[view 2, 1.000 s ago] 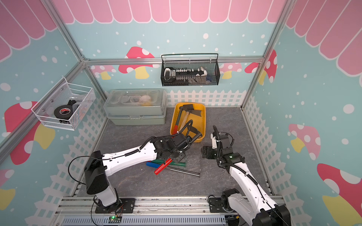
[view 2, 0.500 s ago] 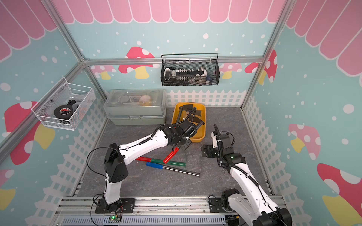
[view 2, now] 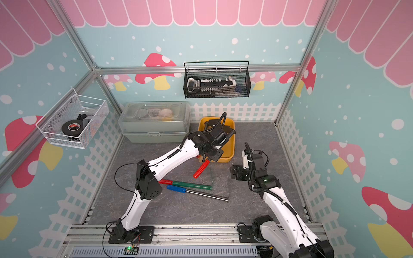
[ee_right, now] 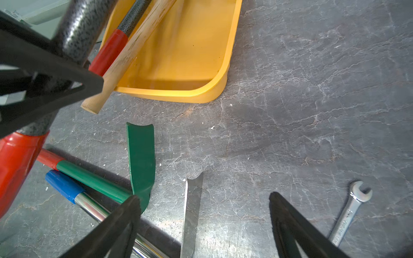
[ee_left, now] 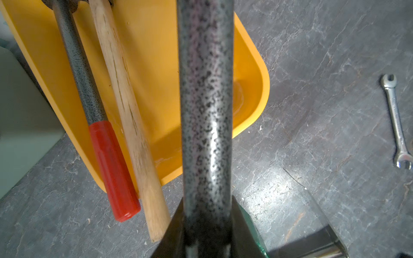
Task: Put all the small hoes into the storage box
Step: Place the hoe in the storage box.
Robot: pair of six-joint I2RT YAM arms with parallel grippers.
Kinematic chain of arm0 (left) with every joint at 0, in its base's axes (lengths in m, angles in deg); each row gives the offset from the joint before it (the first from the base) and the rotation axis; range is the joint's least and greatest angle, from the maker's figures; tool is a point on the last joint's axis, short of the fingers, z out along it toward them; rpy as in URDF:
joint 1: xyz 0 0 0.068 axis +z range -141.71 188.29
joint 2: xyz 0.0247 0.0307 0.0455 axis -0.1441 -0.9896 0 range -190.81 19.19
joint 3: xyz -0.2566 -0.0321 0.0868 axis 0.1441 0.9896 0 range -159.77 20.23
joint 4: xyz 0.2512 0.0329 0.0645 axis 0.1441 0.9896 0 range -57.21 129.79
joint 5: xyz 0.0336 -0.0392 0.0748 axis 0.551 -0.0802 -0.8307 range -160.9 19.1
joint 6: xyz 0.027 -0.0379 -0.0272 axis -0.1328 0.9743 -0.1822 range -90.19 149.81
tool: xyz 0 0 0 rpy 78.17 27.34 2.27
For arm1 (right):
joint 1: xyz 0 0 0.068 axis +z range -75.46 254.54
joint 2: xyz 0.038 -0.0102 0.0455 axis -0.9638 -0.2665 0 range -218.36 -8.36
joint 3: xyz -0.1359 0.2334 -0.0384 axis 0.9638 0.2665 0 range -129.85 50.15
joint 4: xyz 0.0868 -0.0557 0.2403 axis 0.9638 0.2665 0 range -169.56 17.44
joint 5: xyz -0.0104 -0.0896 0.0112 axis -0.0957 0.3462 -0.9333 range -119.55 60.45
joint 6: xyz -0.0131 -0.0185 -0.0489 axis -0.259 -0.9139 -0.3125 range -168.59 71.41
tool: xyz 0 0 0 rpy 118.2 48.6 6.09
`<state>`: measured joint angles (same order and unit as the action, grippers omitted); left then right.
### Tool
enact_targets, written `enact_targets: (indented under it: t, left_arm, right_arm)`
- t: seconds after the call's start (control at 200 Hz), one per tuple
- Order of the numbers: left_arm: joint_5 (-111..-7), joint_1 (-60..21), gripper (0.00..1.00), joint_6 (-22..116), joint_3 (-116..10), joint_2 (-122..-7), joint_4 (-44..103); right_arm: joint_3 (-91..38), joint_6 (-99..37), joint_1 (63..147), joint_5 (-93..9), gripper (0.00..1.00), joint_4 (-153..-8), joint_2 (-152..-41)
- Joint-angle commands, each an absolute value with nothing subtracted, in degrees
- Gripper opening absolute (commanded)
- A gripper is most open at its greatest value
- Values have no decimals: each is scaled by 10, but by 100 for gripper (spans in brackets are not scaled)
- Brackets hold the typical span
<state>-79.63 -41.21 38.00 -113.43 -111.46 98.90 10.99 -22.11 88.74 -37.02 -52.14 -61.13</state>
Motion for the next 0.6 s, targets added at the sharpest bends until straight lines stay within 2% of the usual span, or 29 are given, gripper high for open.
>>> enact_targets:
  t: [0.0,0.35,0.595]
  left_arm:
    - [-780,-403,0,394,-1184,-1126,994]
    - [-764,-387,0,396,-1269,-1185,990]
    - [-755,-374,0,406,-1285,-1215,979]
  right_arm:
    - [101,-215,883,-363,89,-510,-602]
    - [106,-214,883,-362,89,-513,-604]
    - [107,-216,883,-357,89,-513,-605]
